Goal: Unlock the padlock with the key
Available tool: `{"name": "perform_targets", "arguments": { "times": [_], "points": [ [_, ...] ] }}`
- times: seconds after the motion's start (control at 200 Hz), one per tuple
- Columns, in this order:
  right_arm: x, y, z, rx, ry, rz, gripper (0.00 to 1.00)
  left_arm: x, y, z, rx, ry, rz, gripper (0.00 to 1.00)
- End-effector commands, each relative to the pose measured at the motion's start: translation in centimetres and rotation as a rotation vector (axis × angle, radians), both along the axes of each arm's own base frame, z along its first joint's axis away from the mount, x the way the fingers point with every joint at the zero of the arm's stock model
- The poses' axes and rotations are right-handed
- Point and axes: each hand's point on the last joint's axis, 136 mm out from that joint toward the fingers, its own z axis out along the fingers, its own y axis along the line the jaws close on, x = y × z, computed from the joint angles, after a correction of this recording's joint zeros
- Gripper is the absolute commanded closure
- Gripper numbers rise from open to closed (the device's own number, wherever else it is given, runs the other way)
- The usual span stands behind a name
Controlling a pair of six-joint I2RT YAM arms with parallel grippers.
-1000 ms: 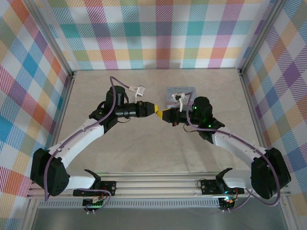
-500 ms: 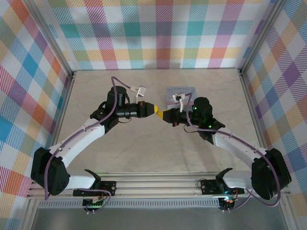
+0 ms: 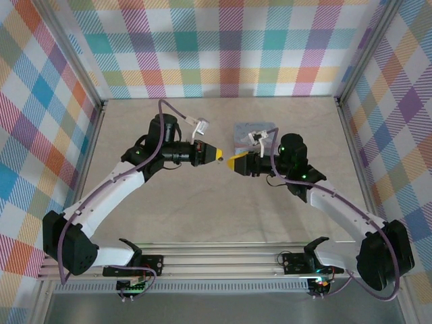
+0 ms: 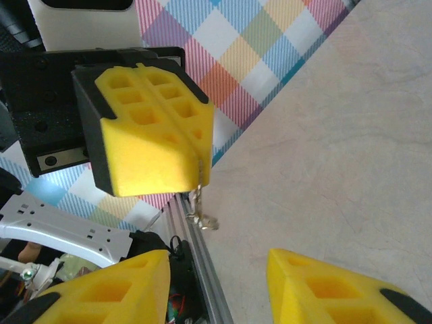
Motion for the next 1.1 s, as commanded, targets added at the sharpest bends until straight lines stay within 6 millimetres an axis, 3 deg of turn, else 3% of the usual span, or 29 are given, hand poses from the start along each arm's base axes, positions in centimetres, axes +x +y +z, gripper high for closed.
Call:
{"name": "perform_targets", "arguments": {
  "times": [0.0, 0.24, 0.72, 0.8, 0.915, 1.04, 1.095],
  "points": [
    [-0.7, 0.9, 1.3, 0.039, -0.003, 0.101, 0.63, -1.2, -0.5, 0.7, -0.012, -0.011, -0.097, 1.0],
    [-0.8, 1.7, 1.8, 0.06, 0.011, 0.165, 0.69, -1.6, -0.5, 1.0, -0.015, -0.015, -0.118, 1.0],
    [-1.0, 2.5, 1.9, 0.068, 0.019, 0.204, 0.72, -1.5, -0.9, 0.6, -0.018, 0.007, -0.142, 1.0],
    [-1.0, 2.7, 2.0, 0.068, 0.017, 0.212, 0.8, -1.4, -0.9, 0.4, -0.015, 0.014, -0.141, 1.0],
    [-1.1, 2.9, 1.8, 0.069, 0.019, 0.231, 1.0, -1.2, -0.8, 0.3, -0.005, 0.014, -0.122, 1.0],
    [-1.1, 2.9, 1.2, 0.06, 0.02, 0.217, 1.0, -0.2, -0.2, -0.1, 0.025, 0.016, -0.04, 1.0],
    [-0.8, 2.8, 0.9, 0.056, 0.009, 0.189, 1.0, 0.8, 0.4, -0.6, 0.05, 0.029, 0.031, 0.89]
  ]
}}
